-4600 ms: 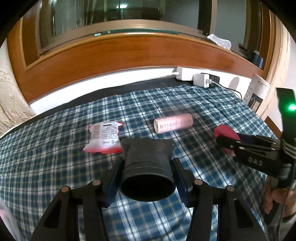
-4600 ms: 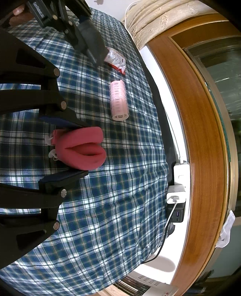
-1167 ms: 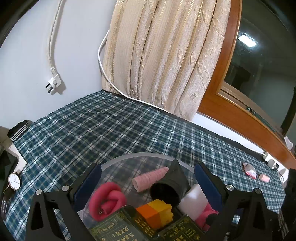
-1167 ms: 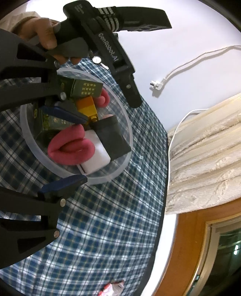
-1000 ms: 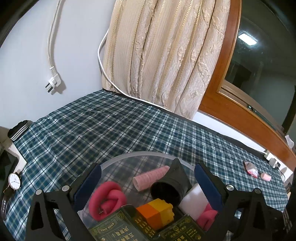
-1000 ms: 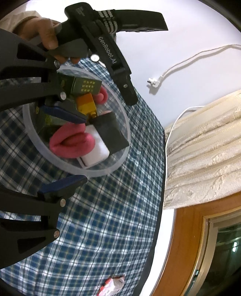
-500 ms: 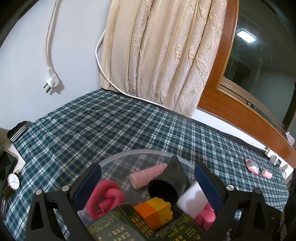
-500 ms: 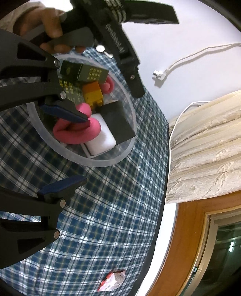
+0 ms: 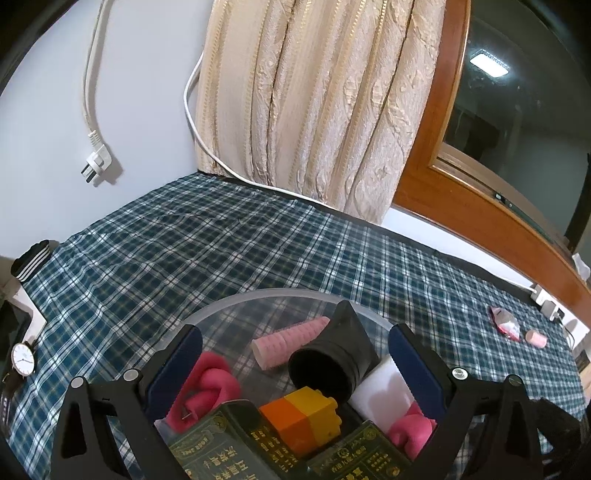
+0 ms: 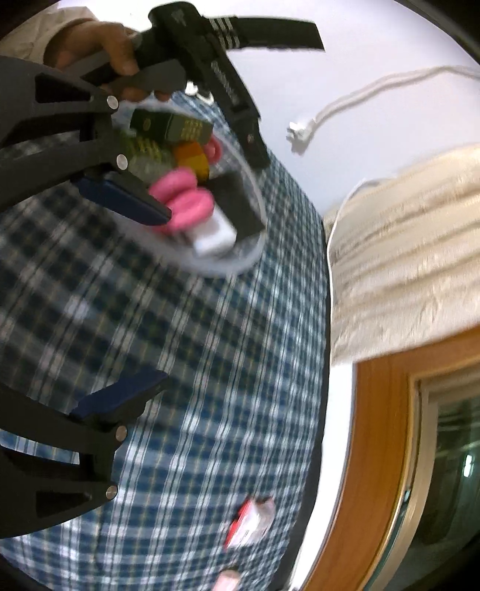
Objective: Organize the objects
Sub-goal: 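Move the right tool to the pink hair roller and grasp it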
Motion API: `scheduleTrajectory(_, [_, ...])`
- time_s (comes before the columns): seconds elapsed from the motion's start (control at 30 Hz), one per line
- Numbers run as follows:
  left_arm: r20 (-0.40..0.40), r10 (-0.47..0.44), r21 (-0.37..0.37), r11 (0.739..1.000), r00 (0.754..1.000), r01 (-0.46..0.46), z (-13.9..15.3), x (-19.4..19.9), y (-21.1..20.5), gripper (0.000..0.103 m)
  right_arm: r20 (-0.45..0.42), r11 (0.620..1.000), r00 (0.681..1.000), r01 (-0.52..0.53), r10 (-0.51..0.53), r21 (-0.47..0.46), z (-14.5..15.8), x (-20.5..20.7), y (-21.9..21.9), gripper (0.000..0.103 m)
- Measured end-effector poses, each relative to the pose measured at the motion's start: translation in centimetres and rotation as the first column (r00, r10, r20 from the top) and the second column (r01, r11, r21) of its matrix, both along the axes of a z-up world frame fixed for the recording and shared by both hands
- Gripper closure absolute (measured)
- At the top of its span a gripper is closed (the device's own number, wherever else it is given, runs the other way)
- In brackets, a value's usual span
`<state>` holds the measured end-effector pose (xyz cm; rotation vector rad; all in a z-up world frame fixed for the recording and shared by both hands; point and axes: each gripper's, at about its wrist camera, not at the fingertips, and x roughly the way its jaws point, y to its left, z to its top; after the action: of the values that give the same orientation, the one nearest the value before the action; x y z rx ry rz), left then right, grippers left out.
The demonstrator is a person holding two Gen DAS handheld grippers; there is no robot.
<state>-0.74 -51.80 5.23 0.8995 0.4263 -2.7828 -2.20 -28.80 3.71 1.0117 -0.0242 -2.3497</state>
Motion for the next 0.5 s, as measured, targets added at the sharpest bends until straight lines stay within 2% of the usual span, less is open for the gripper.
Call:
scheduleTrajectory(0.23, [0.004, 0.0, -0.026, 1.0, 1.0, 0.0, -0.2, -0.2, 0.6, 0.001, 0.062, 0.992, 0.99, 0.13, -0.13, 0.008, -1.3, -2.0, 5.3, 0.021])
scheduleTrajectory(0.5, [-0.001, -0.006, -0.061, 0.998, 1.0, 0.006, -0.1, -0.2, 1.2, 0.001, 0.086, 0.958, 0.954, 0.285, -0.287, 0.035, -2.1, -4.4, 11.8, 0.021])
